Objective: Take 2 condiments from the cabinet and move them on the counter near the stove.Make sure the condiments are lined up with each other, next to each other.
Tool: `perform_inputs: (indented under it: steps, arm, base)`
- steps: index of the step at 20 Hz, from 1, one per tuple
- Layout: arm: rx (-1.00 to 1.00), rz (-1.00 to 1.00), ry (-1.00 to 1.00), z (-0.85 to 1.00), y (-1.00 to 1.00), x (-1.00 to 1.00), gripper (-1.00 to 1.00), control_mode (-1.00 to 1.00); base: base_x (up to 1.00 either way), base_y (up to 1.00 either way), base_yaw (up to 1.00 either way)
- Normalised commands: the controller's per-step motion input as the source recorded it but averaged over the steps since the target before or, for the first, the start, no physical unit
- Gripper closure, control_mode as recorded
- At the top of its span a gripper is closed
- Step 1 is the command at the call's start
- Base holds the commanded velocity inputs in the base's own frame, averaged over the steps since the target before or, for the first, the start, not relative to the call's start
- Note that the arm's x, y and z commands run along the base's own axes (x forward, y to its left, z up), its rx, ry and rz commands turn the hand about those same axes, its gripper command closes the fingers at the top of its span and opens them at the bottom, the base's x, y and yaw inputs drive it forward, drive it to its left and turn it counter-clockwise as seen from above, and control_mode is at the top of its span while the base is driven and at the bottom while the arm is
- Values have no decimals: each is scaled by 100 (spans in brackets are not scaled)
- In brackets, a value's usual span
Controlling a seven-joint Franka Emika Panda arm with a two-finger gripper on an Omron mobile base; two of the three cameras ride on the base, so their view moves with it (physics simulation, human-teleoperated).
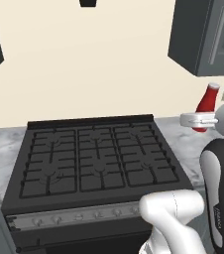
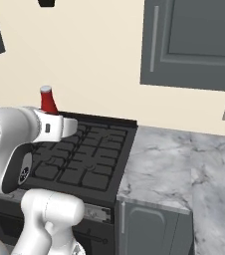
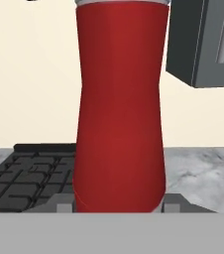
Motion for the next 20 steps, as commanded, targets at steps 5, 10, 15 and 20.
perform_inputs:
  steps: [5,10,15,20]
  arm:
    - [0,0,0,0,0,0,100,100]
    - [0,0,0,-8,-9,1,100,-100]
    - [-2,0,1,-17,-35,6,100,-100]
    - [-5,0,9,-49,-48,9,100,-100]
  base:
    - [9,0,0]
    - [2,0,0]
    - [0,0,0]
    - [0,0,0]
